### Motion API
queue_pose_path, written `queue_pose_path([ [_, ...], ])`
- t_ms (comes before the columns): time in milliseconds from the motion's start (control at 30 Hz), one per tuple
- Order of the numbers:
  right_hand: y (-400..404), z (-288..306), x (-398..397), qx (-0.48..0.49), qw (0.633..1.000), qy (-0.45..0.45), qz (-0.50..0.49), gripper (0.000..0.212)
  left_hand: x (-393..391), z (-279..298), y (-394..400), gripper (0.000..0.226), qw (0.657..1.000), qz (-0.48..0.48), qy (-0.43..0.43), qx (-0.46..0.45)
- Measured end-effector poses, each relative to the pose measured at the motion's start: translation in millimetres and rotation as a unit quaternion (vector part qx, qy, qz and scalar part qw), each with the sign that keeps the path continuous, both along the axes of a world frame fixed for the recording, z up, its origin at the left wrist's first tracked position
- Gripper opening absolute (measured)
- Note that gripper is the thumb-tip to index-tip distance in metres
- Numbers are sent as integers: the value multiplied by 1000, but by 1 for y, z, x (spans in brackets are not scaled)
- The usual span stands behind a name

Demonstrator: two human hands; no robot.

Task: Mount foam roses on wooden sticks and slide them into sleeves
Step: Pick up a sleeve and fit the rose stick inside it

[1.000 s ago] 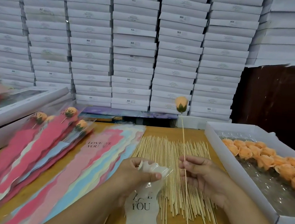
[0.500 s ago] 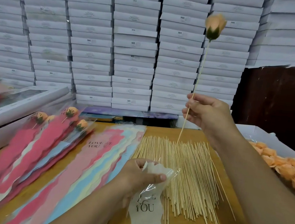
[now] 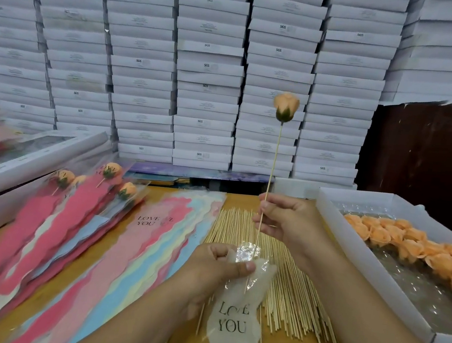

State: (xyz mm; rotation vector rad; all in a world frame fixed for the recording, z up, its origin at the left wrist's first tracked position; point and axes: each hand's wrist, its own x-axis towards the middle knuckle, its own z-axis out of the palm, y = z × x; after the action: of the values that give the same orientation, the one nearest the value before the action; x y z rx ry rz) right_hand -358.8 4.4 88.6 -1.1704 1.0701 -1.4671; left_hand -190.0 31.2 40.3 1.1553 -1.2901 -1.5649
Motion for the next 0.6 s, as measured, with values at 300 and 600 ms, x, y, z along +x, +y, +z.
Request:
queue_pose_path([
  [300,8,-11,-4,32,997,59,32,11,4,2,-1,34,998,13,61,0],
  [600,12,0,-10,13,997,66,23,11,5,0,1,49,998,-7,60,17],
])
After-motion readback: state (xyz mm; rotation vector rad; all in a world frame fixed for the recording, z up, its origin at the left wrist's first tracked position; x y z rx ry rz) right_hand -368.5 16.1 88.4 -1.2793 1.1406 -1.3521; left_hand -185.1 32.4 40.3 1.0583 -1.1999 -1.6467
